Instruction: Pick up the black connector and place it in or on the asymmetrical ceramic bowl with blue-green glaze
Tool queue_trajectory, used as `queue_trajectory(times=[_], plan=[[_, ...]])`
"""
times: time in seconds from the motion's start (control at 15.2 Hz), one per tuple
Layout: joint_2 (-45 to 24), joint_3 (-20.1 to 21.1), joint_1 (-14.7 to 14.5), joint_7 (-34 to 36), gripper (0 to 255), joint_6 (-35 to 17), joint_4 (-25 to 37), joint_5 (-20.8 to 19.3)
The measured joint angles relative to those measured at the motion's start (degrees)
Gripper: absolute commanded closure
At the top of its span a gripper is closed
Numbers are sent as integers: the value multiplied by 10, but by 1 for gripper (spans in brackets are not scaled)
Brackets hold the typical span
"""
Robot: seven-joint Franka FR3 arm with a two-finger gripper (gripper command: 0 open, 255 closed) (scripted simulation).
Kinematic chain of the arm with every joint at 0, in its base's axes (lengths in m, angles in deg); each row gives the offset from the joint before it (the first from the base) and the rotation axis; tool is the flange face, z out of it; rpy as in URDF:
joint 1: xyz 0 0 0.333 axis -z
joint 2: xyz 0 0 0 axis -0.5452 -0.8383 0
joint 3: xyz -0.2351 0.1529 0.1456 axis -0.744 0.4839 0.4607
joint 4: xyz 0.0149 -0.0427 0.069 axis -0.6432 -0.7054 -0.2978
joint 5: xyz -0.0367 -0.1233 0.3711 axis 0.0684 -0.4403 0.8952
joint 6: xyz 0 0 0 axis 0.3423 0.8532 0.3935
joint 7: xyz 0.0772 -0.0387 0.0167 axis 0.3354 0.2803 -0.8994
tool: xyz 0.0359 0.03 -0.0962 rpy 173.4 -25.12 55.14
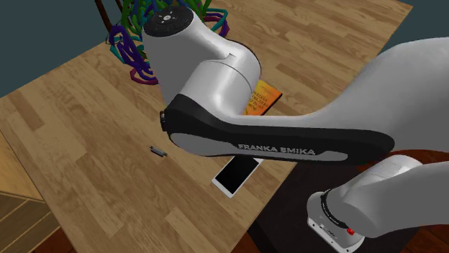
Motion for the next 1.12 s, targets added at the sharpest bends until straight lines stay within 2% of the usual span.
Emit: queue_trajectory(times=[0.33,0.66,1.12], plan=[[-125,49,-7,118,0,-5,86,-65],[-255,62,-50,225,0,5,185,-144],[-286,56,-60,246,0,-36,166,-166]])
